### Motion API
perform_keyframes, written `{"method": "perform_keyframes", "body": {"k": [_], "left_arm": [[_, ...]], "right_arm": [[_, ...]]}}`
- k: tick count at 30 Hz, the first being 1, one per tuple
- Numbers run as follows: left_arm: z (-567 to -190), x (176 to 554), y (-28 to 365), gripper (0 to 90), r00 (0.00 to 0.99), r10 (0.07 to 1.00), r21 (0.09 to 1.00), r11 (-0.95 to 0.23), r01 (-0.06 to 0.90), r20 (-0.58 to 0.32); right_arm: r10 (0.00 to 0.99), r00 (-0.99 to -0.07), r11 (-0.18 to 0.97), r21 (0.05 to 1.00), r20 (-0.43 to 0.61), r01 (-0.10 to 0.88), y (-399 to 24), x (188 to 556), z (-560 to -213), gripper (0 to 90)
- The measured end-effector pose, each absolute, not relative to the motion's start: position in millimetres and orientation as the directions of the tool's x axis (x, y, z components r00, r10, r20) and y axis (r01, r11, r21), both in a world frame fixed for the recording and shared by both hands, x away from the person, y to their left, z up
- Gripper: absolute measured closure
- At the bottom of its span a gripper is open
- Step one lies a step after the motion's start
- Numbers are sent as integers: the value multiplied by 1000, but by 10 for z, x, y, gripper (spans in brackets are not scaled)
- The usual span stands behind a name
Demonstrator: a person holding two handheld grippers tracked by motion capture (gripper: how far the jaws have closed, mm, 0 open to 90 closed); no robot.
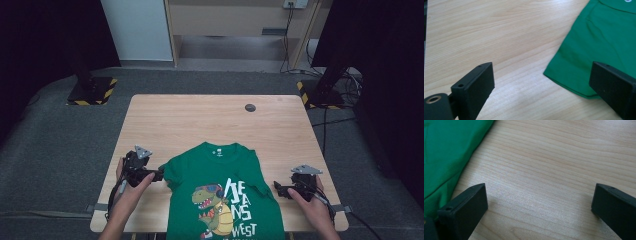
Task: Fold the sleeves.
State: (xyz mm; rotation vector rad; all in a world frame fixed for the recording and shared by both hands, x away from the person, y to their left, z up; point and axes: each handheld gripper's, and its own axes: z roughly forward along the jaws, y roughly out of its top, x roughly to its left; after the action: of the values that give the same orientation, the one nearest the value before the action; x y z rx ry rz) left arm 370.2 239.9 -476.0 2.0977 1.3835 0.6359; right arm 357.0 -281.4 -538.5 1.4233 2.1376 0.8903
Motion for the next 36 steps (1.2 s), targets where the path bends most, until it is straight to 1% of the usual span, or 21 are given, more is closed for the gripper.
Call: {"method": "perform_keyframes", "body": {"k": [3,9,17,25,36], "left_arm": [[-4779,3747,2408,61,354,931,662,-318,678,86],[-4938,3875,2357,80,335,938,631,-314,710,89],[-5078,3938,2305,104,333,940,606,-309,733,77],[-5133,3967,2282,117,327,943,601,-298,741,64],[-5177,3985,2269,158,326,944,597,-294,747,58]], "right_arm": [[921,-388,271,709,5,652,-2815,3569,-5386,5],[919,-395,275,711,5,647,-2823,3564,-5389,5],[918,-397,276,713,5,645,-2826,3562,-5391,5],[918,-397,276,713,4,645,-2827,3560,-5391,5],[916,-401,278,712,5,644,-2831,3558,-5390,5]]}}
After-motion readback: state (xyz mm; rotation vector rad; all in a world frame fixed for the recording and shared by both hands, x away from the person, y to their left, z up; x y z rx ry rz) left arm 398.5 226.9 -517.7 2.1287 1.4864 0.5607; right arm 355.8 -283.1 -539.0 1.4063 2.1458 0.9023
